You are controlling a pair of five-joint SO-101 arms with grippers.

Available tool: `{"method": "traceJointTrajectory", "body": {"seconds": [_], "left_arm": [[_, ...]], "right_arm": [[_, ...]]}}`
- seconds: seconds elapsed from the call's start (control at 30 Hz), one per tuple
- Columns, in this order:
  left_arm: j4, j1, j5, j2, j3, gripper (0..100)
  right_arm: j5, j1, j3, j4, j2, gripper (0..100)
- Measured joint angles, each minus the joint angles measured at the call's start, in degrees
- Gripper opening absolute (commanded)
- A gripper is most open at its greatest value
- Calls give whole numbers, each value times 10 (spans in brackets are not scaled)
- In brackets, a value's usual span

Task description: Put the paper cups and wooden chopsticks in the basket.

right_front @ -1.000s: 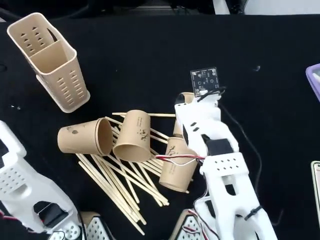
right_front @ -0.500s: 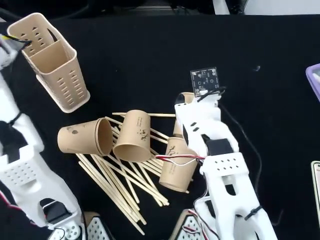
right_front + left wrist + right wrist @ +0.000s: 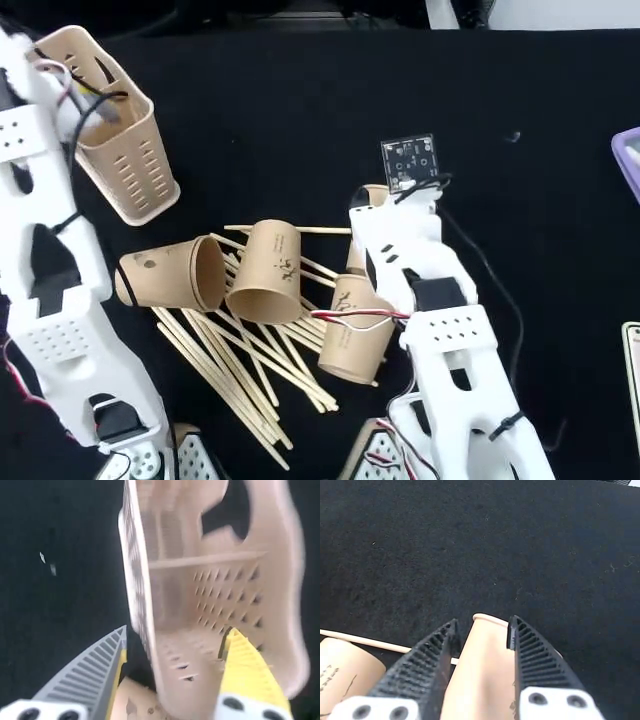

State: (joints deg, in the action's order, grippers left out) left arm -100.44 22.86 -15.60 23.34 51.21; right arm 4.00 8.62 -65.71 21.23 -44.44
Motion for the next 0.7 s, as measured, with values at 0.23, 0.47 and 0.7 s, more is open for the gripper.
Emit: {"method": "traceJointTrajectory", "body": {"seconds": [0.23, 0.47, 0.7], "left_arm": [[1, 3, 0, 0, -51, 59], [6, -40, 29, 0, -51, 32], [80, -113, 195, 0, -41, 30]], "right_arm": [[0, 0, 0, 0, 0, 159], [0, 0, 0, 0, 0, 159], [0, 0, 0, 0, 0, 159]]}}
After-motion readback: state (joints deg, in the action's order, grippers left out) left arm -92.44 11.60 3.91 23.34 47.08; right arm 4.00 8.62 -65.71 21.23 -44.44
